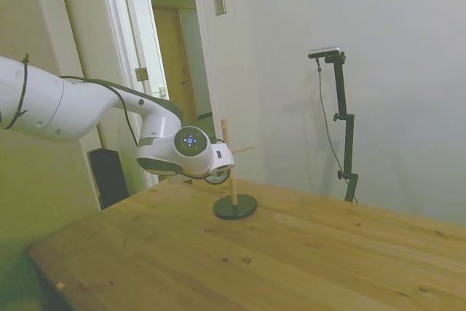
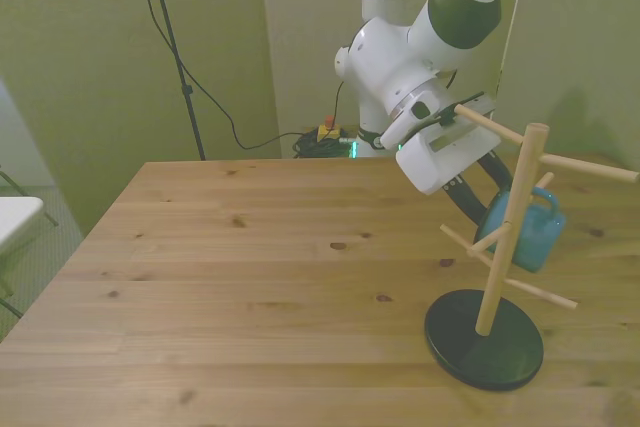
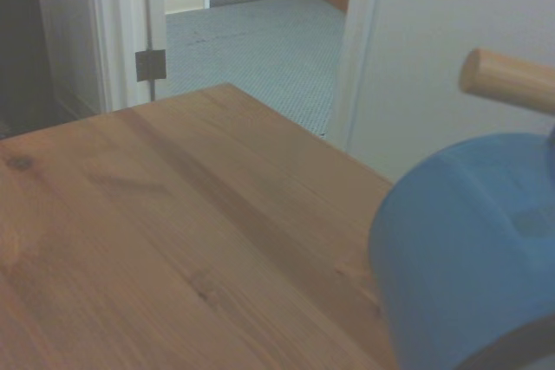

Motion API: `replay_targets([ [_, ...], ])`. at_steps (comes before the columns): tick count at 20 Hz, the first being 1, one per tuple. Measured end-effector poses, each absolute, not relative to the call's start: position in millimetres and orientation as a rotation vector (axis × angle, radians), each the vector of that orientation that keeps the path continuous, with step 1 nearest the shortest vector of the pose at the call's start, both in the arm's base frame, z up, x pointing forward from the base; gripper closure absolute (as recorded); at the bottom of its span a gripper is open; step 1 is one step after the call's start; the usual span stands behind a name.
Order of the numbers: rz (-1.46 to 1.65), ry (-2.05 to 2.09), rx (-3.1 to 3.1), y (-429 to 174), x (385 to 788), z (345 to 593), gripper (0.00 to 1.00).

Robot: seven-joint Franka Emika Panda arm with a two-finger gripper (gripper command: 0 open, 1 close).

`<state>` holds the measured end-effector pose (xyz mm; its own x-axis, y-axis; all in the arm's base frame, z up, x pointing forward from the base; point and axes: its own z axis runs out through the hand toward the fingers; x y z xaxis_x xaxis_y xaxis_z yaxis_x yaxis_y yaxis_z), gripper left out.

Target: Unload the mug

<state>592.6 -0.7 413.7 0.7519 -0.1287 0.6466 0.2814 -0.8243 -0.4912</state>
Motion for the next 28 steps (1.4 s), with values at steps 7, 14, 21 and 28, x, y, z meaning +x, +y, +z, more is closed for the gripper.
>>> replay_targets([
  [7,-0.935,-0.141,-2.349,9,601,418,1.0],
  [14,-0.933,-0.147,-2.337,8,603,421,1.0],
  [21,-0.934,-0.149,-2.337,8,605,421,1.0],
  [28,-0.937,-0.148,-2.336,7,608,422,1.0],
])
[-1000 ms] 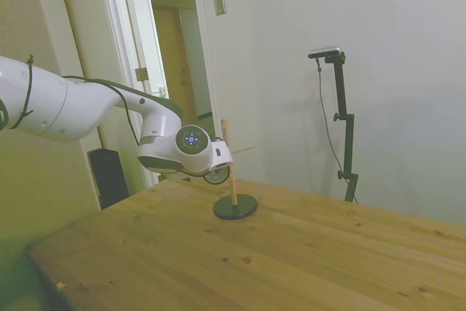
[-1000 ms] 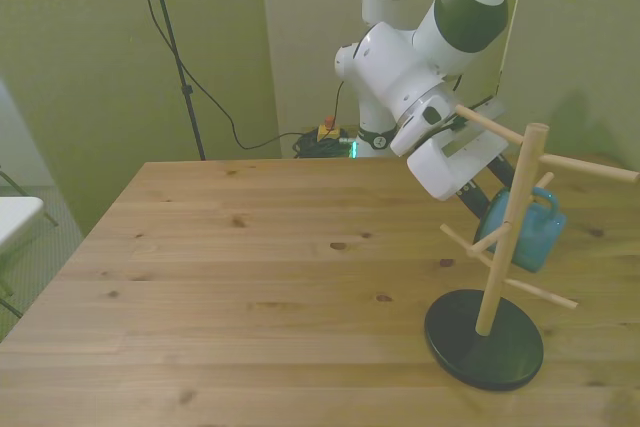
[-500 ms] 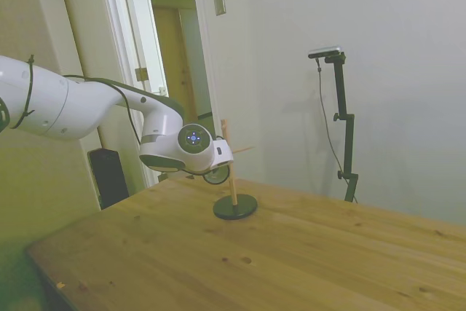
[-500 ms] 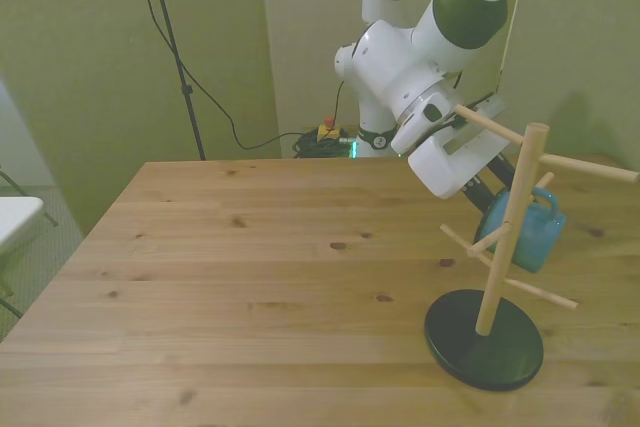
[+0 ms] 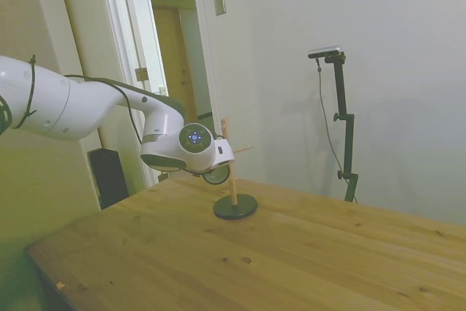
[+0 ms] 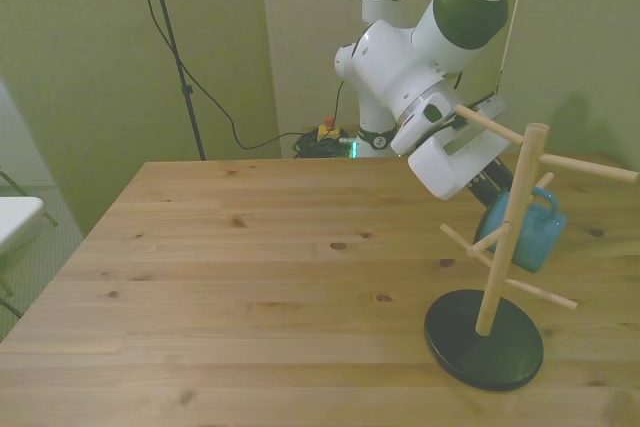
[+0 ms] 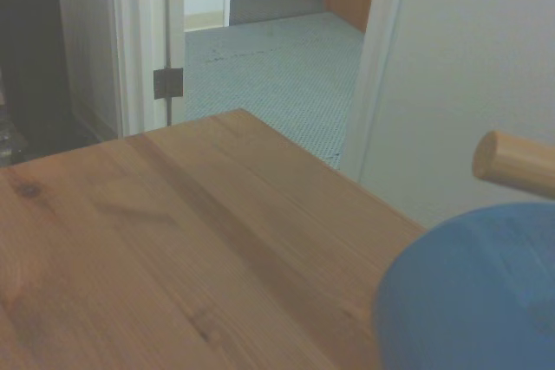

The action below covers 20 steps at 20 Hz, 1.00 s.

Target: Unload the mug

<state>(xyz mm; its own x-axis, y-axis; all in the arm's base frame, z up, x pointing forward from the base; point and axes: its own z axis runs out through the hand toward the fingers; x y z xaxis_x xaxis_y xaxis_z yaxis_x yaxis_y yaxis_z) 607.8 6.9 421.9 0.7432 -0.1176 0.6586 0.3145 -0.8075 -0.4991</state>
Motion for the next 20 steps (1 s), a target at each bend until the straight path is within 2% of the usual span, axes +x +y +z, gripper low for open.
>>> replay_targets([
  [20,-0.934,-0.142,-2.328,4.1,610.3,423.5,1.0],
])
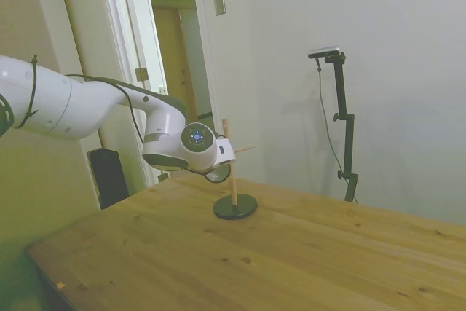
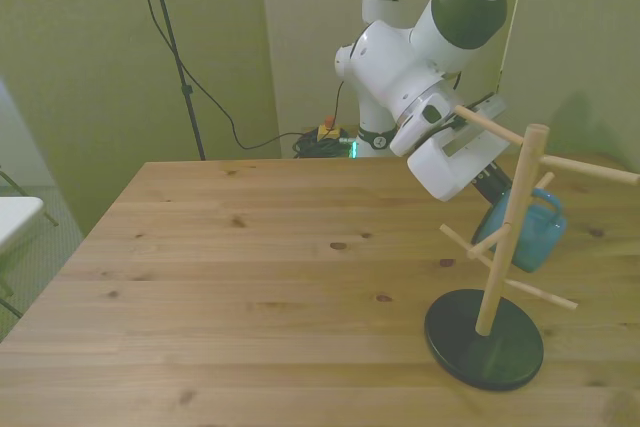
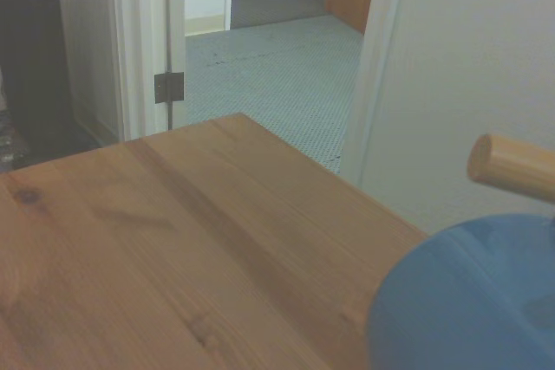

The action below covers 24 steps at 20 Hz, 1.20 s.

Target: Unload the mug

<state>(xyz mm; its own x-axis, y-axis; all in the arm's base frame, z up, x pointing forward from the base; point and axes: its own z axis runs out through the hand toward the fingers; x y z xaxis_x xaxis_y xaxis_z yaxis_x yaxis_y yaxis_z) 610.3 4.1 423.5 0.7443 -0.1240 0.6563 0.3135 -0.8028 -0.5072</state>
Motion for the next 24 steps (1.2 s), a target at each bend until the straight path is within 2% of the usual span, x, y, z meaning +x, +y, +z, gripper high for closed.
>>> replay_targets([
  [24,-0.939,-0.214,-2.311,24,581,433,1.0],
])
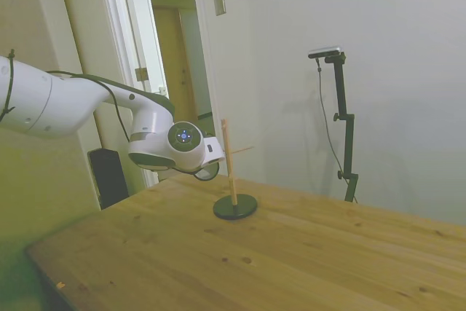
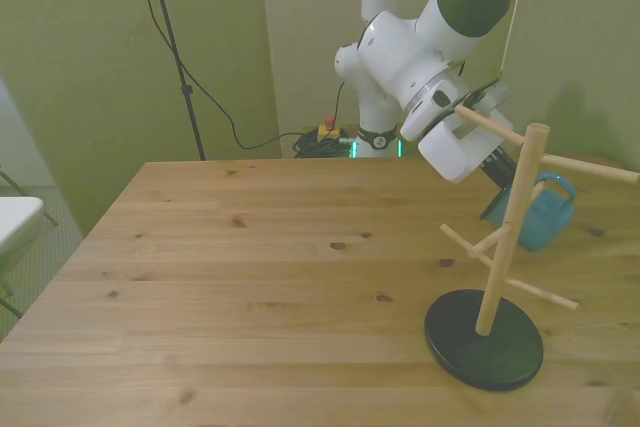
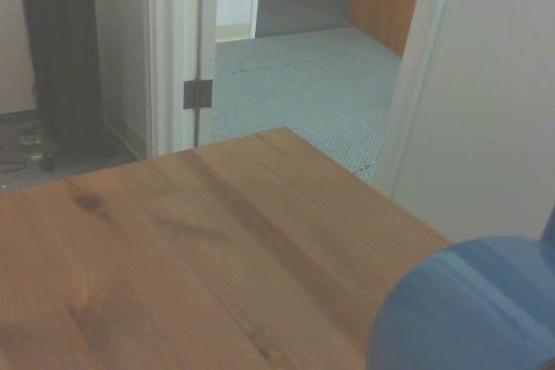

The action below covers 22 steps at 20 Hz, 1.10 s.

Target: Unload the mug

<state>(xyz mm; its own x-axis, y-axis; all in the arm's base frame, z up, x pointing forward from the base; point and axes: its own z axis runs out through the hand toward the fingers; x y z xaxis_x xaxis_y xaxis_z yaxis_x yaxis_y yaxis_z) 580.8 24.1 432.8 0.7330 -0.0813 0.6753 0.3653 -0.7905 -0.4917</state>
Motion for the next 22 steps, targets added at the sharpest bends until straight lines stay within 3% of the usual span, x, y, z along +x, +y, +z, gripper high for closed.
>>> replay_targets([
  [8,-0.943,-0.257,-2.301,40,562,435,1.0],
  [22,-0.894,-0.113,-2.452,47,513,415,1.0],
])
